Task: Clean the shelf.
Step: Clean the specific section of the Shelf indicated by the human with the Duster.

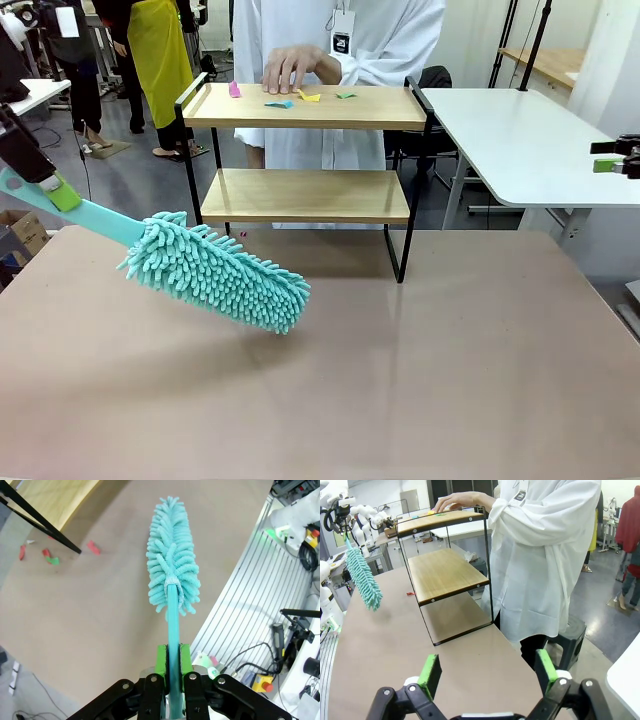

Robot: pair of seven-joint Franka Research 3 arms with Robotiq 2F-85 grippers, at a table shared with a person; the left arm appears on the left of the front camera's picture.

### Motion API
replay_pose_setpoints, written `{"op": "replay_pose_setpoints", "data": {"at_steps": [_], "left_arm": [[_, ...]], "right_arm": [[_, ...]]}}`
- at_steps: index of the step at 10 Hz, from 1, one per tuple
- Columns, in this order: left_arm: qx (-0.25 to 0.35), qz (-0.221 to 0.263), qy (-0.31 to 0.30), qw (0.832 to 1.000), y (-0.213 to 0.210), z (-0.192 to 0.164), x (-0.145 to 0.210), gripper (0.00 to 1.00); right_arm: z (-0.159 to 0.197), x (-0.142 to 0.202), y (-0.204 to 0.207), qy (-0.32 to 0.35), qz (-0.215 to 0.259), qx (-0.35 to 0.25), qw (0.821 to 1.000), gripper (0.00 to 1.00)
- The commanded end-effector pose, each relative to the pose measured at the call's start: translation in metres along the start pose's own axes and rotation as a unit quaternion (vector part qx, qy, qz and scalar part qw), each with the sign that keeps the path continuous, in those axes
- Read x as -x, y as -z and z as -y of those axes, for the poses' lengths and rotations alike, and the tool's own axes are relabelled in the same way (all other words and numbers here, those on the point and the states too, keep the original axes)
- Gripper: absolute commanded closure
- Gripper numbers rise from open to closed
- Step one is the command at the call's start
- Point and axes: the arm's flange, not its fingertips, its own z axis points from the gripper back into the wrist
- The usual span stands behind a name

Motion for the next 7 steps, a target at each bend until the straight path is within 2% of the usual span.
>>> {"op": "replay_pose_setpoints", "data": {"at_steps": [1, 6, 7], "left_arm": [[0.002, 0.007, 0.001, 1.000, -0.0021, -0.0007, -0.0005, 0.87], [0.000, 0.000, 0.000, 1.000, 0.0000, 0.0000, 0.0000, 0.87], [0.029, 0.040, -0.010, 0.999, 0.0003, 0.0013, -0.0041, 0.87]], "right_arm": [[-0.0016, -0.0030, 0.0004, -0.002, 0.000, 0.000, 1.000, 0.00], [-0.0016, -0.0030, 0.0004, -0.002, 0.000, 0.000, 1.000, 0.00], [-0.0016, -0.0030, 0.0004, -0.002, 0.000, 0.000, 1.000, 0.00]]}}
